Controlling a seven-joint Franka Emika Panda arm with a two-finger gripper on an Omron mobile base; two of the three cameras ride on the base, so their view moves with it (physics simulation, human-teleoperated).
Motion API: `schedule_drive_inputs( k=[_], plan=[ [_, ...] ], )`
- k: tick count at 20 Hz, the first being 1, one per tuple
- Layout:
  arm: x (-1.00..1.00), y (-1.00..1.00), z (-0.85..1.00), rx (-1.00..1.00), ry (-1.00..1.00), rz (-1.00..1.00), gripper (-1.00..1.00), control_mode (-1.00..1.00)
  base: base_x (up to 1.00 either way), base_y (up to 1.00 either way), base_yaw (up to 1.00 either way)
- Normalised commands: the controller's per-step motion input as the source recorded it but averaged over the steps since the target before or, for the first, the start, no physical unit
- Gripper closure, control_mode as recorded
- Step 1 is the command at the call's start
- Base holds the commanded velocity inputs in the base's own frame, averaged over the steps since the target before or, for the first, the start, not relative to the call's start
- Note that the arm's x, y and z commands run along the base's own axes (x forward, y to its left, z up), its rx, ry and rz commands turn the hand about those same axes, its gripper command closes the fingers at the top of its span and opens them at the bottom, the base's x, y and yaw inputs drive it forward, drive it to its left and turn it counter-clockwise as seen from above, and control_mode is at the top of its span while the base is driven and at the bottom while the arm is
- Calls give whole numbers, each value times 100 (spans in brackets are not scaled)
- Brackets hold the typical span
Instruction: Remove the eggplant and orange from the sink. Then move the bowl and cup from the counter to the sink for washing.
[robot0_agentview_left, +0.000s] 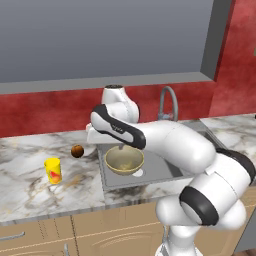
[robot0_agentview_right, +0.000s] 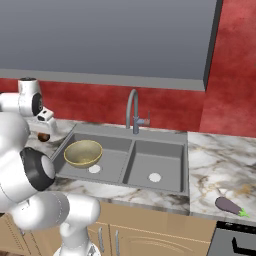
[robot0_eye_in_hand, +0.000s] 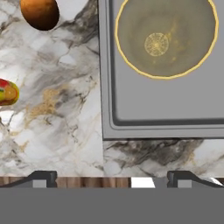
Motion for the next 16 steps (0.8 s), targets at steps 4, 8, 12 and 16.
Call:
schedule_drive_inputs(
  k=[4,8,12,16],
  plan=[
    [0,32,5,-1,0,-1,-100,-100,0,0,0],
    [2,32,2,-4,0,-1,-100,-100,0,0,0],
    [3,32,0,-6,0,0,-100,-100,0,0,0],
    [0,32,0,-6,1,0,-100,-100,0,0,0]
  ],
)
